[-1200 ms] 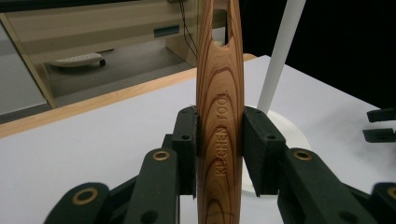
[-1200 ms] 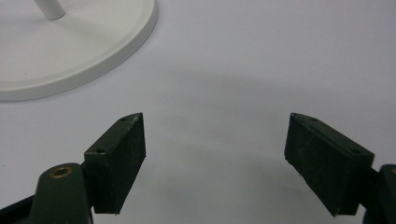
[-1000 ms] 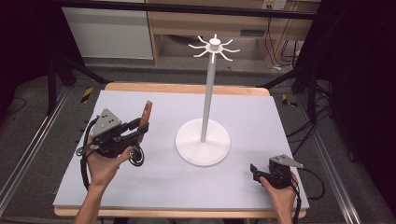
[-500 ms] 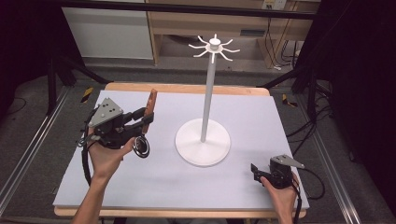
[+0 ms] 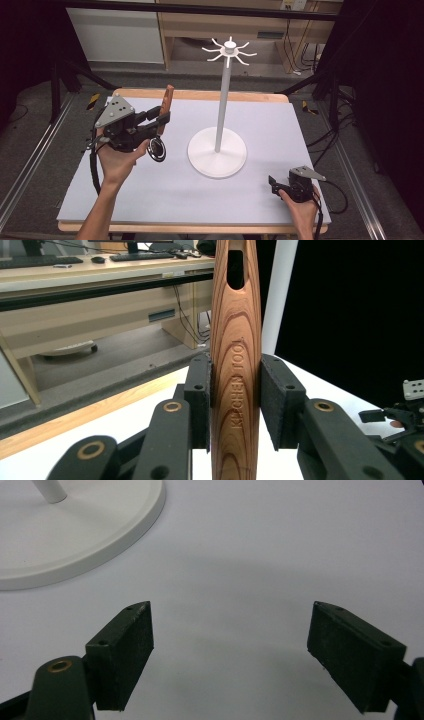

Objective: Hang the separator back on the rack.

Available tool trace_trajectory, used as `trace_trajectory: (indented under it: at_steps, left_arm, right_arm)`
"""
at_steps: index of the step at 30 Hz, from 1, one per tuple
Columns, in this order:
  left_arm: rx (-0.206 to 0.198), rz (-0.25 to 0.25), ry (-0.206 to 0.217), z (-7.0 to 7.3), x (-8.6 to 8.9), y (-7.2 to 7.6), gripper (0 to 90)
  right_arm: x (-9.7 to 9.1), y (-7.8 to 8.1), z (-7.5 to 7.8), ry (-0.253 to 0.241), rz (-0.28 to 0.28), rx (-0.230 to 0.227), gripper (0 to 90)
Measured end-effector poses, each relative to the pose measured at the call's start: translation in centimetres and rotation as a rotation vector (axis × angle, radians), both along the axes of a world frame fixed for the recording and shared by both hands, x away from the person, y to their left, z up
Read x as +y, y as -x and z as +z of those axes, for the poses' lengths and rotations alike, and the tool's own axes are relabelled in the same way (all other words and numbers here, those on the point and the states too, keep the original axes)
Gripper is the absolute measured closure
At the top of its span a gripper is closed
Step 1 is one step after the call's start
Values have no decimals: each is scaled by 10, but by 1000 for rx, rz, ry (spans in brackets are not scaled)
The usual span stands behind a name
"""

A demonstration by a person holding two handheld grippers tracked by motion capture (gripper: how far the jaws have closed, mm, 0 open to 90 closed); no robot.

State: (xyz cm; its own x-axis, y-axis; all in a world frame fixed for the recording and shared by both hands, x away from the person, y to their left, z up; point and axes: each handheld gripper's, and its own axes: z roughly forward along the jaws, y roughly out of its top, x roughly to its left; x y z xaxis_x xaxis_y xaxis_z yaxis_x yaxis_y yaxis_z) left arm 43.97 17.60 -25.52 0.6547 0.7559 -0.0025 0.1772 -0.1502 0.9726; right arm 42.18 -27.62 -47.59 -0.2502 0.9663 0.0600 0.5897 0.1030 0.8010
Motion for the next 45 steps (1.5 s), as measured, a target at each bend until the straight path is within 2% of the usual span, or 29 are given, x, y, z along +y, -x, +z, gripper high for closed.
trace_trajectory:
  at_steps: [12, 22, 33, 45]
  left_arm:
    - [-33, -23, 21, 18, -8, 1, 675]
    - [-35, -42, 42, 29, -11, -2, 675]
    - [-57, -56, 40, 43, -23, -3, 675]
    - [-61, -69, 32, 52, -37, -10, 675]
  right_arm:
    - [0, 0, 0, -2, -2, -1, 184]
    - [0, 0, -1, -1, -2, 0, 181]
    - [-1, 0, -1, -6, 2, -2, 180]
    - [0, 0, -1, -13, 1, 2, 180]
